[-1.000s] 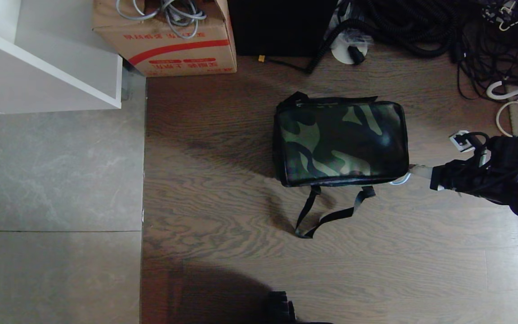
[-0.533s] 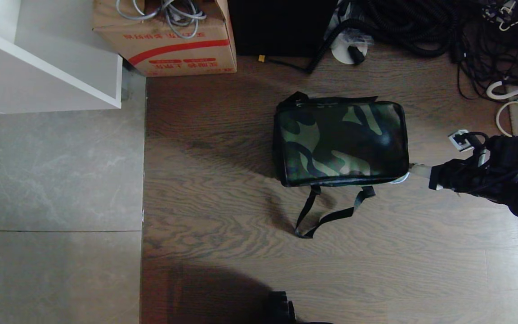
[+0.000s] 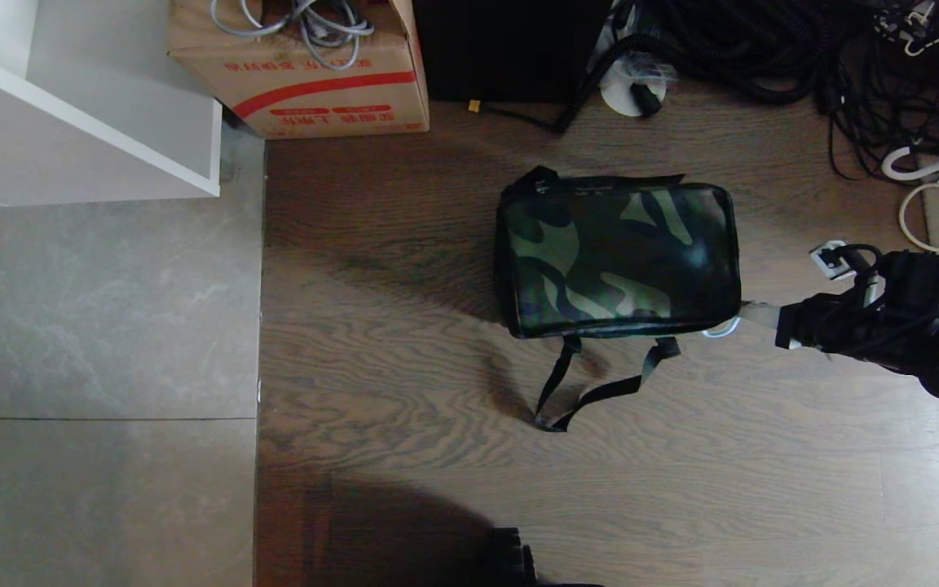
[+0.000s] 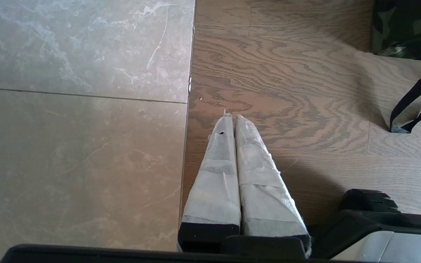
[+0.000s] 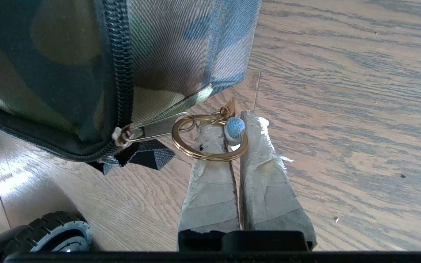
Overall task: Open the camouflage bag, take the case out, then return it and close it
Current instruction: Open the top of the storage box
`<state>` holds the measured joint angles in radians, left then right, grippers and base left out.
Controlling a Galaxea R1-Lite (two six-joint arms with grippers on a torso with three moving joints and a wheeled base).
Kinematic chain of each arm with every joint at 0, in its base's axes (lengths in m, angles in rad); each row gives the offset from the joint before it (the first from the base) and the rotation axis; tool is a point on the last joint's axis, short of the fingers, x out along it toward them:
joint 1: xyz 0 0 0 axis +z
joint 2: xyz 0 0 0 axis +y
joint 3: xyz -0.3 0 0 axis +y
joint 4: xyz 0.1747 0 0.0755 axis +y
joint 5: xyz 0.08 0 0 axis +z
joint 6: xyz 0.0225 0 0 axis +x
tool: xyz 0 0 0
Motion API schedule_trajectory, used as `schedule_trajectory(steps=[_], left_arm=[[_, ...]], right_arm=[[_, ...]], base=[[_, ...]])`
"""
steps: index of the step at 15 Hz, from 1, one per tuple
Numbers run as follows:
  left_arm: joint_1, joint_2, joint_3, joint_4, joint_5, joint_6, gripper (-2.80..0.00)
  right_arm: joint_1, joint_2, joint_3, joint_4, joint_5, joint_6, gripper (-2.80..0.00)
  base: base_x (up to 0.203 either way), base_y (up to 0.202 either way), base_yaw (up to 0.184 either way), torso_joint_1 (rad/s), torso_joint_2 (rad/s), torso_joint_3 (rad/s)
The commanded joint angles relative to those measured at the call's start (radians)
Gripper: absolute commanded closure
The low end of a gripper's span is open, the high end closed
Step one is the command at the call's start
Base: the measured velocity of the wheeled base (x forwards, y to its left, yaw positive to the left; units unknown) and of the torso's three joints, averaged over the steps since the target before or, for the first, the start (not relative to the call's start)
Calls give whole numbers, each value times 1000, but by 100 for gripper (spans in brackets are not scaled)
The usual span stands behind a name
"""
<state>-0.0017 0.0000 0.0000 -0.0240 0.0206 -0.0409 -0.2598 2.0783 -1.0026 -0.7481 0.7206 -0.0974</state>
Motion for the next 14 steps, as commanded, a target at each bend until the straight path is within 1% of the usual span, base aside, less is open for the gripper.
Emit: schedule_trajectory(steps=[1, 2, 3, 5, 10, 12, 14], left_arm=[[0, 0, 8, -1, 1, -1, 0], [0, 0, 8, -1, 1, -1, 0], [0, 0, 9, -1, 1, -1, 0], [0, 0, 9, -1, 1, -1, 0], [0, 0, 9, -1, 1, -1, 0], [0, 0, 8, -1, 1, -1, 0], [0, 0, 9, -1, 1, -1, 0]], right_arm=[[1, 3, 2, -7, 3, 4, 0], [2, 3, 2, -7, 3, 4, 0], [5, 7, 4, -8, 5, 4, -280], [4, 8, 14, -8, 3, -1, -280], [-7, -29, 93, 0, 5, -13, -280], [-42, -63, 133, 38, 0, -20, -280], [-74, -91, 159, 109, 3, -26, -280]], base=[[0, 0, 0, 0, 0, 0], [0, 0, 0, 0, 0, 0], [0, 0, 0, 0, 0, 0], [0, 0, 0, 0, 0, 0], [0, 0, 0, 0, 0, 0], [0, 0, 0, 0, 0, 0], [0, 0, 0, 0, 0, 0]])
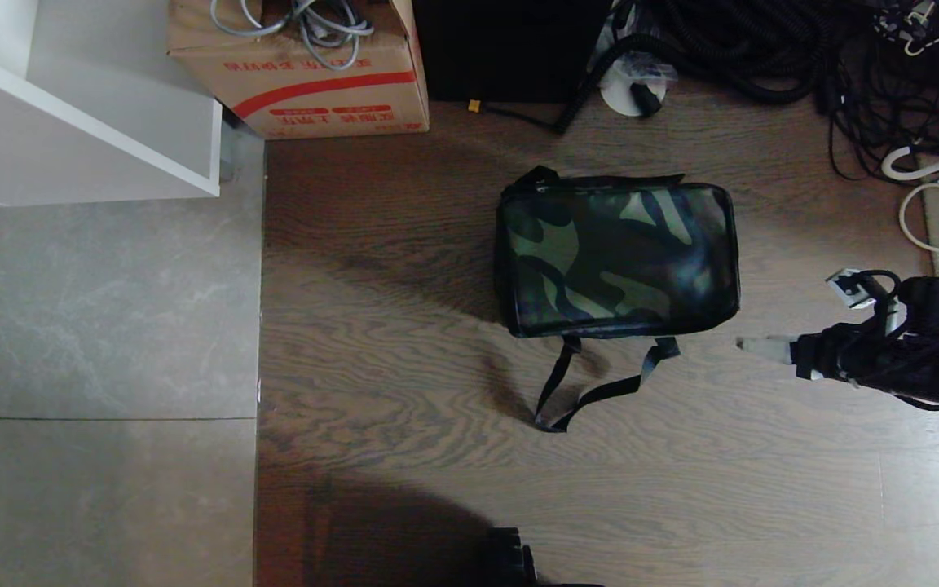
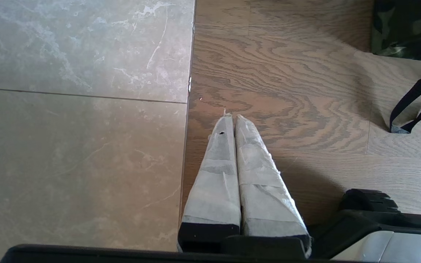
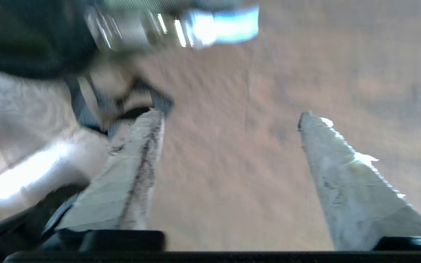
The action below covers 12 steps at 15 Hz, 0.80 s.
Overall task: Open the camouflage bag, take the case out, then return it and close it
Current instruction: Open the top of the storage box
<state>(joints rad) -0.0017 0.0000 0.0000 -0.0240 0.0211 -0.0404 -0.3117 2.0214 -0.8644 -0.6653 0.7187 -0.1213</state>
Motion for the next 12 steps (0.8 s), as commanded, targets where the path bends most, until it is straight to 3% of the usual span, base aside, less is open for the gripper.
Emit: schedule_trajectory(steps=[1, 3, 5, 7, 10, 12], left_arm=[[0, 0, 9, -1, 0, -1, 0], [0, 0, 9, -1, 0, -1, 0], [0, 0, 9, -1, 0, -1, 0], [0, 0, 9, -1, 0, -1, 0], [0, 0, 9, -1, 0, -1, 0], [0, 0, 9, -1, 0, -1, 0]], right_arm=[[-40, -41, 22, 54, 5, 0, -280], [-65, -48, 11, 116, -5, 22, -280], [-74, -57, -16, 151, -8, 119, -280], [-70, -65, -66, 159, -45, 329, -280], [-8, -73, -205, 201, -205, 689, -280], [46, -71, -264, 236, -301, 847, -280]], base=[[0, 0, 0, 0, 0, 0], [0, 0, 0, 0, 0, 0], [0, 0, 0, 0, 0, 0], [0, 0, 0, 0, 0, 0], [0, 0, 0, 0, 0, 0], [0, 0, 0, 0, 0, 0]])
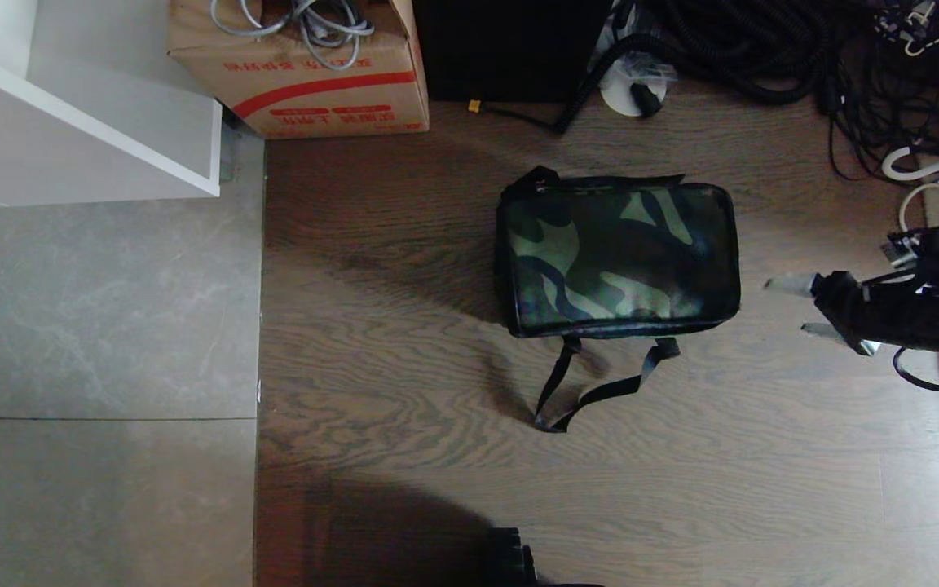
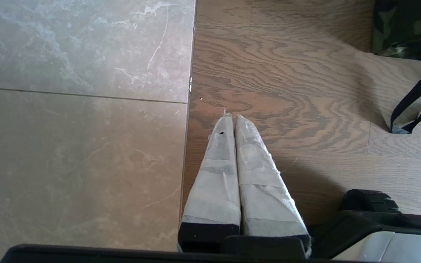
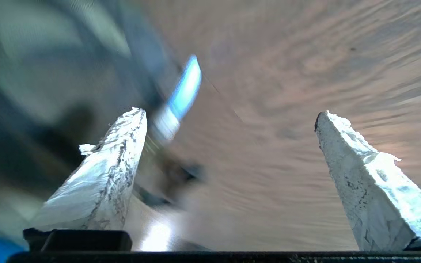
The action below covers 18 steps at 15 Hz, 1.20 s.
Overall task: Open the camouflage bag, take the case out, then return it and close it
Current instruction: Open the top of the storage box
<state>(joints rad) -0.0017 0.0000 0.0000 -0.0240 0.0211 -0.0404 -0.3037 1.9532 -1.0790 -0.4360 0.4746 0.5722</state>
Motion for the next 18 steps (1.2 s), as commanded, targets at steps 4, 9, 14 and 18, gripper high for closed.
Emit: schedule_trajectory(steps=[4, 9, 14, 18], left_arm=[[0, 0, 9, -1, 0, -1, 0], [0, 0, 8, -1, 1, -1, 0], [0, 0, 8, -1, 0, -1, 0], [0, 0, 9, -1, 0, -1, 0]], right_arm=[[119, 38, -177, 18, -260, 410, -280], [201, 68, -217, 112, -311, 575, -280], [256, 106, -266, 238, -356, 666, -280], [270, 119, -280, 237, -356, 690, -280]], base=[[0, 0, 0, 0, 0, 0], [0, 0, 0, 0, 0, 0], [0, 0, 0, 0, 0, 0], [0, 0, 0, 0, 0, 0]])
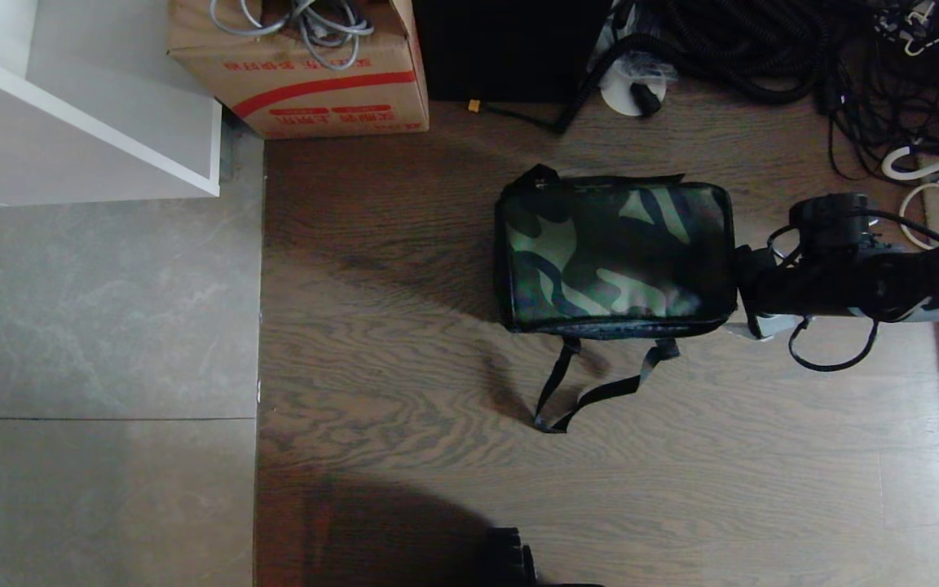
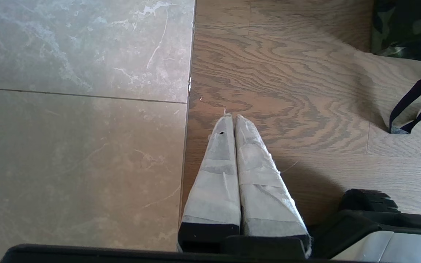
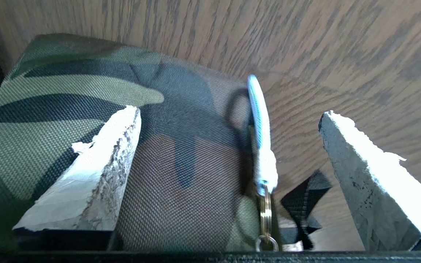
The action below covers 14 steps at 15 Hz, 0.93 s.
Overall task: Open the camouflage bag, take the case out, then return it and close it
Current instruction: Open the top of the storage box
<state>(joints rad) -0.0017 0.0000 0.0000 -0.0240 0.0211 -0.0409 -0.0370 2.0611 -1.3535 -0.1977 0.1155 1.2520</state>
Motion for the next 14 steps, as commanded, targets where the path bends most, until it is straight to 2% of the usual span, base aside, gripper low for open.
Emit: schedule_trajectory(steps=[1, 10, 14], left_arm=[[0, 0, 9, -1, 0, -1, 0], [0, 0, 9, -1, 0, -1, 0], [0, 0, 9, -1, 0, -1, 0]], right_arm=[[2, 11, -6, 0, 3, 12, -280], [-1, -44, 22, 36, 4, 19, -280], [-1, -43, 67, 55, 4, 64, -280]], base=[[0, 0, 0, 0, 0, 0], [0, 0, 0, 0, 0, 0], [0, 0, 0, 0, 0, 0]])
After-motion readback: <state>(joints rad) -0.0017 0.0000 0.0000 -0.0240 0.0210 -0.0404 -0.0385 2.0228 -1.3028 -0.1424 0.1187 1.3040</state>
